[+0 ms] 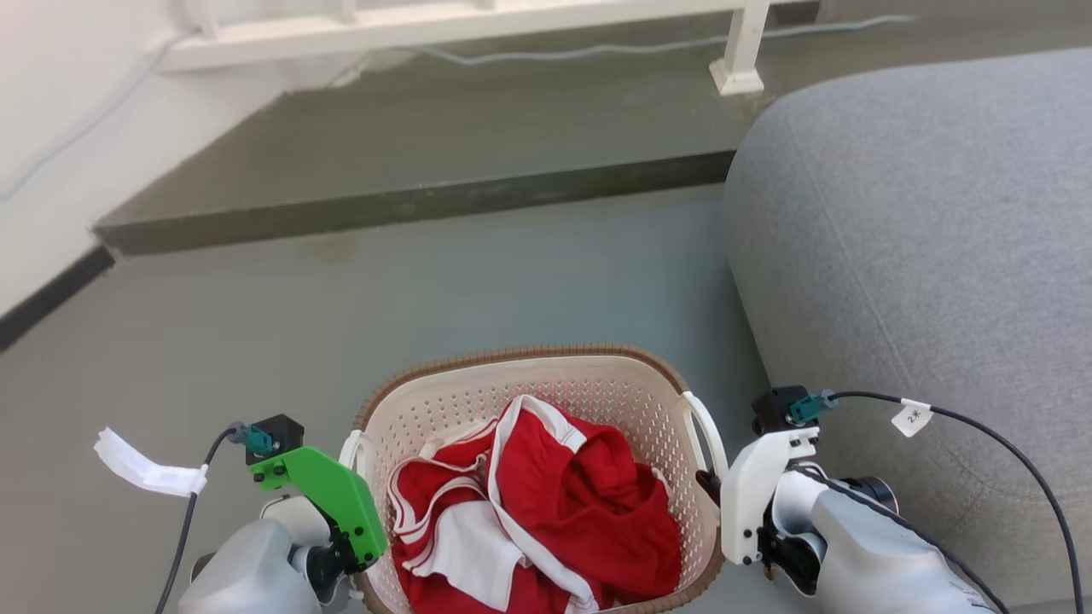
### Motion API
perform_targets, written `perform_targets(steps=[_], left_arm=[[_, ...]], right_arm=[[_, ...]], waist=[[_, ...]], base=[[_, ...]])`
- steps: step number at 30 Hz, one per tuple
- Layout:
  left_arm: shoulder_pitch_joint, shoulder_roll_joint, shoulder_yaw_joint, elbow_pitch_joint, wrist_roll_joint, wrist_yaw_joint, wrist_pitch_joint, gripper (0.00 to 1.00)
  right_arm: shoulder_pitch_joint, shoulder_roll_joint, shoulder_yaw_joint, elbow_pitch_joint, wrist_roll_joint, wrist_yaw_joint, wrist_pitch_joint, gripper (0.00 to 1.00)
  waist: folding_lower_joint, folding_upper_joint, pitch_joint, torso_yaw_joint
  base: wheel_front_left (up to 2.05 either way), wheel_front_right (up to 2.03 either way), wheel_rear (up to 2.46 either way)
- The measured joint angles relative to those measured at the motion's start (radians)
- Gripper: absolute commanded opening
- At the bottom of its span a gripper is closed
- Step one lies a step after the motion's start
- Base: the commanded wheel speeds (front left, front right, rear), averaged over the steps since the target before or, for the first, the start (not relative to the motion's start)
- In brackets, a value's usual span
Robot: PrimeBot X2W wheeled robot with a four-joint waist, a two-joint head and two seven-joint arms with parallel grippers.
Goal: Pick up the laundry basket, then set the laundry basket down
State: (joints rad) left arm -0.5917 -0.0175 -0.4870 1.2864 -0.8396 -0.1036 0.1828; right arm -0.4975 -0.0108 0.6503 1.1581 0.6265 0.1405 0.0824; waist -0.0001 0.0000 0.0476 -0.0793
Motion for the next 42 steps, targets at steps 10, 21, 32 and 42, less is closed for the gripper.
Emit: perform_targets(steps=[10, 21, 32, 42], left_arm=[[0.004, 0.001, -0.002, 0.001, -0.004, 0.007, 0.024, 0.0], [0.049, 0.002, -0.001, 0.002, -0.022, 0.007, 0.029, 0.0], [0.054, 0.002, -0.001, 0.002, -0.031, 0.016, 0.036, 0.0], [0.058, 0.002, -0.002, 0.002, -0.038, 0.017, 0.036, 0.0]], right_arm=[[0.0, -0.004, 0.017, -0.003, 0.032, 0.0, 0.047, 0.0], [0.026, -0.005, 0.032, -0.006, 0.063, 0.0, 0.07, 0.0], [0.03, -0.005, 0.037, -0.007, 0.096, 0.0, 0.079, 0.0], [0.031, -0.007, 0.049, -0.008, 0.107, 0.0, 0.079, 0.0]], waist=[[0.0, 0.0, -0.072, -0.001], [0.0, 0.0, -0.084, -0.006], [0.0, 0.0, -0.084, -0.006], [0.0, 0.0, -0.083, -0.005]], base=[[0.0, 0.0, 0.0], [0.0, 0.0, 0.0], [0.0, 0.0, 0.0], [0.0, 0.0, 0.0]])
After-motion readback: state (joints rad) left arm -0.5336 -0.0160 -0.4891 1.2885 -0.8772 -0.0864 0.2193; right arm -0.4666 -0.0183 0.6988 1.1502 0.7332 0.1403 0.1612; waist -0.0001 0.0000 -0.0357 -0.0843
